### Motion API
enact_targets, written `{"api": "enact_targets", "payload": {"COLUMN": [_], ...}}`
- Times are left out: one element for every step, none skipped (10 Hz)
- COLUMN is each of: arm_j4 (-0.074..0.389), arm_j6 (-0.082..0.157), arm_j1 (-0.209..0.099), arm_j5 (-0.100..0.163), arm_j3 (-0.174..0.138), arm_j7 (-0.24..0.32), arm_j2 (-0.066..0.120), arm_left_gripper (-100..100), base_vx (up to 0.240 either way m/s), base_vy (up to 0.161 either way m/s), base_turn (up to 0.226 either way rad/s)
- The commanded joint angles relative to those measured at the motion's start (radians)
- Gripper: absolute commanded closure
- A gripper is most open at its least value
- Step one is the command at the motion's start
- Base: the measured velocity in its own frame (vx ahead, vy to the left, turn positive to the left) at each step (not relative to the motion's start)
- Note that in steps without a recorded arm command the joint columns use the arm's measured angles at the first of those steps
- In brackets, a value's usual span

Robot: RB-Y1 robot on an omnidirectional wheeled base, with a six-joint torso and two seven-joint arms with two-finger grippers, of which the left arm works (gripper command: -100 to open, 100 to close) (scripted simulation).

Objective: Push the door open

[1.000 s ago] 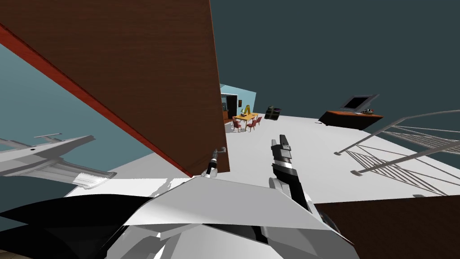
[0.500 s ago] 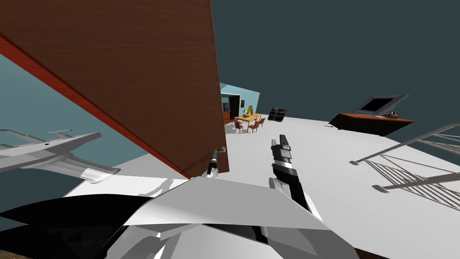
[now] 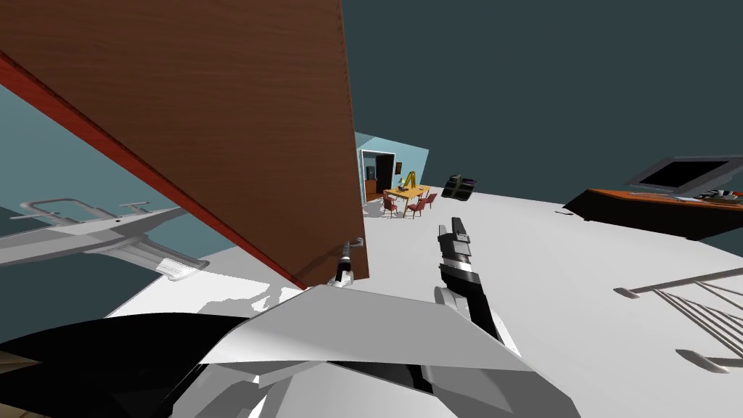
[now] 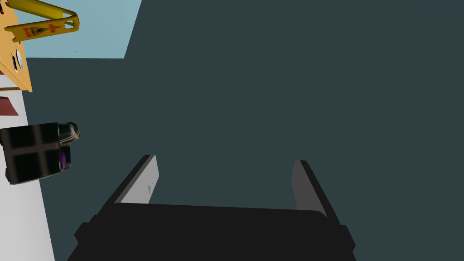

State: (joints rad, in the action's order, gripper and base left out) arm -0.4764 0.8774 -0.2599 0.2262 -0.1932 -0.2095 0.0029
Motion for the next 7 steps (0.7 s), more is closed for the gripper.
{"api": "enact_targets", "payload": {"arm_j4": [-0.032,-0.032,-0.033,-0.033,-0.059,-0.057,-0.057], "arm_j6": [-0.015,-0.015,-0.015,-0.015,-0.027,-0.022,-0.022], "arm_j1": [0.009,0.009,0.008,0.008,0.029,0.029,0.029], "arm_j5": [-0.004,-0.004,-0.001,-0.001,0.003,0.015,0.015], "arm_j3": [0.006,0.006,0.001,0.001,-0.008,-0.025,-0.025], "arm_j7": [-0.011,-0.011,-0.017,-0.017,-0.021,-0.03,-0.03], "arm_j2": [-0.027,-0.027,-0.039,-0.039,-0.029,0.002,0.002], "arm_left_gripper": [100,100,100,100,100,100,100], "base_vx": [0.07,0.018,0.028,0.025,0.003,0.105,0.138], "base_vy": [-0.057,-0.009,-0.021,-0.039,-0.001,-0.042,-0.058], "base_turn": [0.034,-0.014,0.014,0.021,0.035,0.028,0.043]}}
